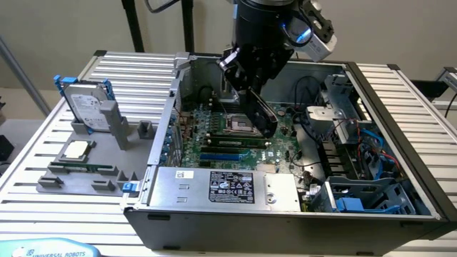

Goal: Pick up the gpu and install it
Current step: 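Insert the gpu into the slot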

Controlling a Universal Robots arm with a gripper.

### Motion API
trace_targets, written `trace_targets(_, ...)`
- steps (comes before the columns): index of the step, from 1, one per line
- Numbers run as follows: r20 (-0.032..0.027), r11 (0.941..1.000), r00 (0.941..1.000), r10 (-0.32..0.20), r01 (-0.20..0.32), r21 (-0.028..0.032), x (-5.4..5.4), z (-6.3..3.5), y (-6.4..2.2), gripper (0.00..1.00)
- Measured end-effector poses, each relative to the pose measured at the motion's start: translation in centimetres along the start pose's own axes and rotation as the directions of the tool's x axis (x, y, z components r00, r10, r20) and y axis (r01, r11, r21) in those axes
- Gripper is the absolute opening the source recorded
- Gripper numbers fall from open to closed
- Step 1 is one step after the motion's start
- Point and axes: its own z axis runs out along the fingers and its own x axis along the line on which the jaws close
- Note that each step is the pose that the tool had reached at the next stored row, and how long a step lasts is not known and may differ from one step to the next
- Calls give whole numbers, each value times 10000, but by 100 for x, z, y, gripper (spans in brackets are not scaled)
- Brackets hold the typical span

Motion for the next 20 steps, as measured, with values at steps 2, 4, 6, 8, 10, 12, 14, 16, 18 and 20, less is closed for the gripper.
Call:
trace_targets(2, -8, 9993, 9993, -376, 376, 1, 1, 14, -1, 27)
trace_targets(4, -13, 9973, 9973, -735, 735, 1, 1, 28, -2, 27)
trace_targets(6, -22, 9941, 9941, -1088, 1088, 0, 1, 42, -3, 27)
trace_targets(8, -31, 9895, 9895, -1446, 1446, -2, 2, 56, -4, 27)
trace_targets(10, -43, 9835, 9835, -1807, 1807, -7, 2, 70, -5, 27)
trace_targets(12, -56, 9761, 9760, -2175, 2175, -14, 2, 85, -6, 27)
trace_targets(14, -68, 9675, 9675, -2529, 2529, -22, 3, 99, -7, 27)
trace_targets(16, -82, 9576, 9576, -2881, 2881, -29, 3, 113, -8, 27)
trace_targets(18, -95, 9466, 9466, -3223, 3223, -38, 4, 127, -9, 27)
trace_targets(20, -109, 9343, 9342, -3566, 3566, -51, 4, 141, -10, 27)
